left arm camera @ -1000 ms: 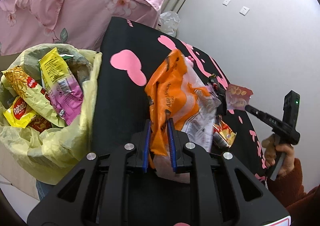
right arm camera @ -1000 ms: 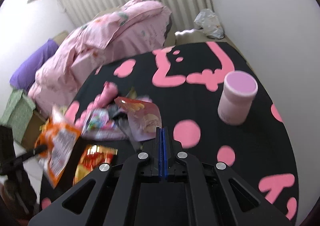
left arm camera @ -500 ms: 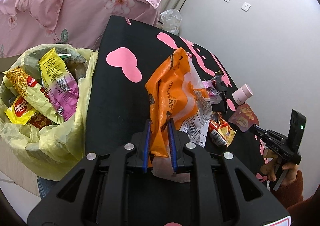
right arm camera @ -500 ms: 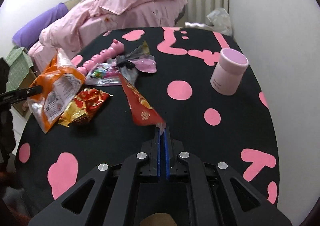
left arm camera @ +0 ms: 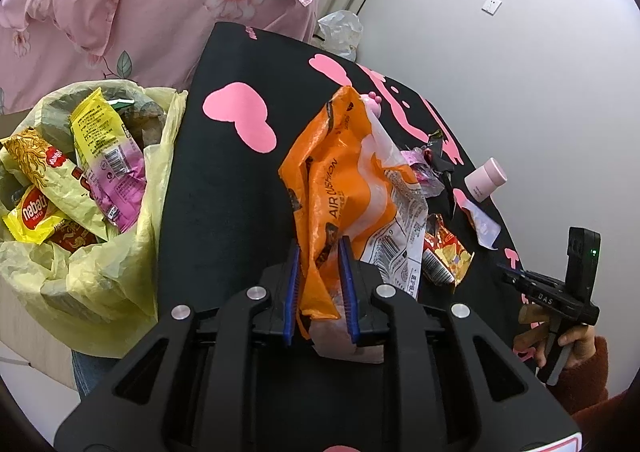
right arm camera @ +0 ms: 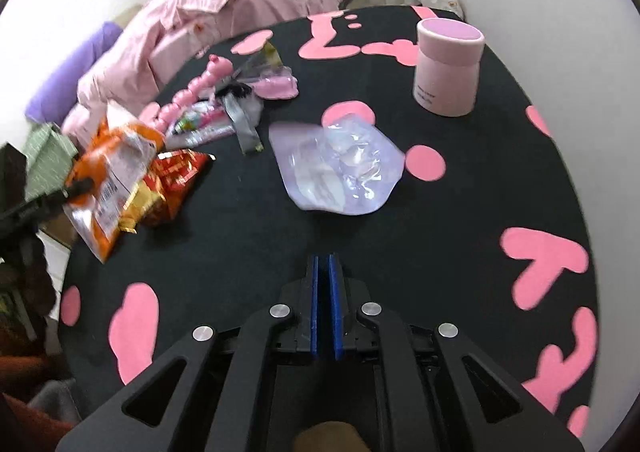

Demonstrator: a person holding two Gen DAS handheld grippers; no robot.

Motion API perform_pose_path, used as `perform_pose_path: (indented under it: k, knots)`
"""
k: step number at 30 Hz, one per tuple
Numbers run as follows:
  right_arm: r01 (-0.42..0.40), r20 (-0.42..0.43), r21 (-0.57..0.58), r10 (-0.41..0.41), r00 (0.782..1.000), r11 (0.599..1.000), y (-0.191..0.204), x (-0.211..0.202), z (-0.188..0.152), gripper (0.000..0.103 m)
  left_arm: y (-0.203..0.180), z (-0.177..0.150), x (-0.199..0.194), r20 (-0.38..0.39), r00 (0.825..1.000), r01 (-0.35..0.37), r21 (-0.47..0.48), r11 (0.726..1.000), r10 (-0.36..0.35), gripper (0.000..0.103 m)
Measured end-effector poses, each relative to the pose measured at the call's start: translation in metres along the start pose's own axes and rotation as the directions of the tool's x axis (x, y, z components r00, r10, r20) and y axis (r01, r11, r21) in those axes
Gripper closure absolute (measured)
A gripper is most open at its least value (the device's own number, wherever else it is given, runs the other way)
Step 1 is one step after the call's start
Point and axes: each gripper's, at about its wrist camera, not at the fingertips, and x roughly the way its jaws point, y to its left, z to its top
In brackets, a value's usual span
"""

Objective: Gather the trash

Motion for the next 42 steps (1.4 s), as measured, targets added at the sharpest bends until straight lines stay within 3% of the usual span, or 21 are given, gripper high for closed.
perform_pose_path:
  k: [6,8,10,11,12,14,15,16,19,21,25,31,34,36,42]
  knots:
    - [-0.006,-0.077,-0.033,0.003,0.997,0.999,0.003,0.002,0.013,0.095,-0.001,-0.003,0.001,-0.006,1.000,0.008,-0.001,1.000,-0.008,0.081]
    - [0.093,-0.005,-0.157,-0.095,0.995,0.983,0.026,-0.005,0.017,0.095,-0.002,-0.004,0.002,-0.010,1.000,0.010,-0.004,1.000,-0.010,0.081]
    - [0.069,0.100,-0.302,-0.040,0.994,0.951,0.057,-0.016,0.024,0.094,-0.002,-0.004,0.003,-0.011,1.000,0.009,-0.007,1.000,-0.010,0.080]
    - [0.055,0.097,-0.337,-0.023,0.995,0.940,0.066,-0.015,0.028,0.093,-0.002,-0.004,0.004,-0.012,1.000,0.009,-0.010,1.000,-0.010,0.080]
    - [0.045,0.091,-0.361,-0.012,0.996,0.932,0.073,-0.013,0.031,0.089,-0.002,-0.004,0.003,-0.012,1.000,0.013,-0.010,1.000,-0.013,0.080]
    - [0.030,0.100,-0.404,0.011,0.995,0.914,0.092,-0.002,0.045,0.069,-0.003,-0.004,0.002,-0.009,1.000,0.021,-0.006,1.000,-0.021,0.080]
    - [0.029,0.113,-0.418,0.020,0.993,0.908,0.101,0.006,0.055,0.051,-0.003,-0.004,0.001,-0.006,1.000,0.024,-0.004,1.000,-0.024,0.080]
    - [0.031,0.123,-0.422,0.023,0.992,0.906,0.105,0.010,0.061,0.047,-0.003,-0.004,-0.001,-0.003,1.000,0.026,0.000,1.000,-0.026,0.080]
    - [0.036,0.154,-0.418,0.032,0.988,0.908,0.119,0.035,0.089,0.047,0.003,-0.003,-0.005,0.006,1.000,0.023,-0.011,1.000,-0.023,0.080]
    - [0.033,0.102,-0.388,0.007,0.995,0.921,0.118,0.067,0.111,0.047,0.007,-0.002,-0.007,0.012,1.000,0.022,-0.025,0.999,-0.022,0.080]
    - [0.044,0.010,-0.356,-0.044,0.999,0.933,0.111,0.099,0.122,0.047,0.014,-0.002,-0.012,0.021,0.999,0.026,-0.035,0.999,-0.026,0.080]
    - [0.040,-0.049,-0.333,-0.060,0.997,0.942,0.104,0.094,0.121,0.046,0.021,-0.004,-0.009,0.018,0.999,0.033,-0.058,0.998,-0.032,0.079]
    - [0.090,0.033,-0.357,-0.084,0.996,0.930,0.107,0.076,0.117,0.048,0.021,-0.005,-0.008,0.013,0.999,0.038,-0.055,0.998,-0.037,0.079]
    - [0.075,0.048,-0.356,-0.062,0.997,0.931,0.105,0.075,0.117,0.049,0.018,-0.005,-0.010,0.020,0.999,0.038,-0.037,0.999,-0.037,0.077]
    - [0.045,0.048,-0.299,-0.032,0.998,0.953,0.092,0.083,0.124,0.072,0.014,-0.005,-0.018,0.060,0.998,0.035,-0.013,0.999,-0.034,0.060]
